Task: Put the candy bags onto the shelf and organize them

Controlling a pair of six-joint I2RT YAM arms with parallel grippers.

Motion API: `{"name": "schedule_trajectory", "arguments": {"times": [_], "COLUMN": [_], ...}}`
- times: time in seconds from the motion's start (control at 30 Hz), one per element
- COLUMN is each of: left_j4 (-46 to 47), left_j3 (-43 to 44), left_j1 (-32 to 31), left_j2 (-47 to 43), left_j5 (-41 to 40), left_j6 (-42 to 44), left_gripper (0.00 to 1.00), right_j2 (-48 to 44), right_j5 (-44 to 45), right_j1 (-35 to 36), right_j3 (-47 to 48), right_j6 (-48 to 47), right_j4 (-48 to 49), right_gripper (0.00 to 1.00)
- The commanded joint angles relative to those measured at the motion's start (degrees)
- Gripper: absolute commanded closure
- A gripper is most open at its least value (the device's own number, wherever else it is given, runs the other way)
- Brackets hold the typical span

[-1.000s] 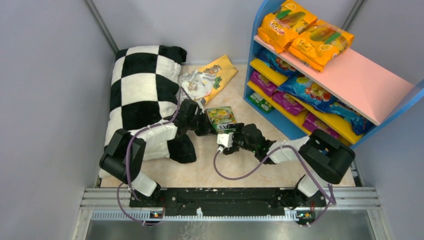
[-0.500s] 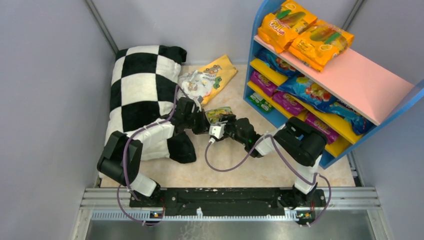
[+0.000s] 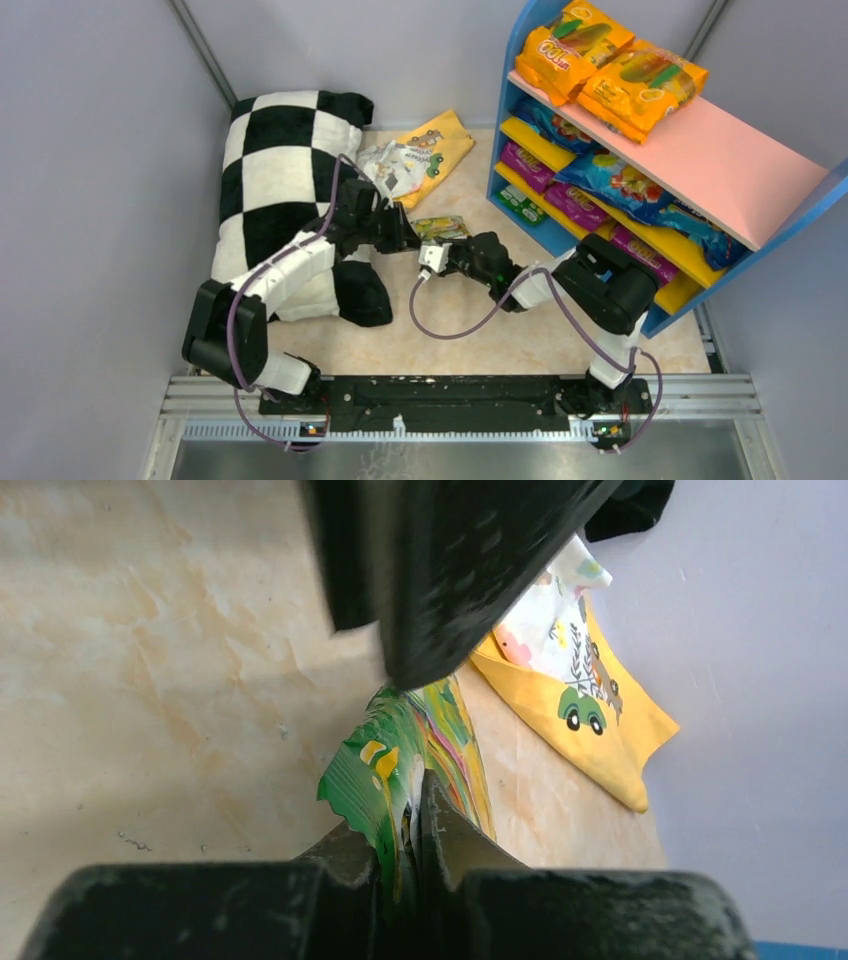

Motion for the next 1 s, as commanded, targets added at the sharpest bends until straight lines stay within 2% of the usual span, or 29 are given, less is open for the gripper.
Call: {"name": "schedule_trajectory", "arguments": {"times": [0.0,0.1,0.17,0.37,0.57,0.67,0.8,0.97], "left_j4": [-5.12,-7.38,-7.34,-5.73,-2.73,-2.51,-0.41,-0.30], "left_j3": [5.95,8.79,10.35,18.11,27.10,28.45,24.30,20.60], "left_j1": [0.77,0.96,1.02,1.04,1.04,1.02,1.04,1.24], "left_j2": [-6.27,-9.14,-10.93,-12.73,-9.51,-8.80,-9.15,-8.82], "left_j5": [-4.69,-9.54,-12.86,-15.24,-13.42,-16.59,-21.49,-21.84], "left_j6": [4.10,5.81,6.50,6.29,6.71,9.87,14.20,15.68], "left_gripper": [0.62,0.46,0.41,0.29,0.22,0.18,0.17,0.16], "right_j2": [-5.88,-8.90,-12.80,-24.05,-37.80,-42.90,-46.37,-43.21], "right_j5": [-0.42,2.84,5.54,18.78,25.68,32.43,40.58,50.85], "right_j1": [-0.43,-0.35,-0.34,-0.34,-0.33,-0.34,-0.30,-0.29], "right_j3": [-0.86,-1.73,-1.71,3.19,4.16,5.22,5.63,6.76], "right_j6": [5.55,9.81,14.63,31.24,35.44,35.79,33.82,29.66], "right_j4": [0.42,-1.37,-5.33,-30.33,-54.38,-63.83,-71.03,-73.89], "right_gripper": [1.00,1.00,1.00,1.00,1.00,1.00,1.00,1.00]}}
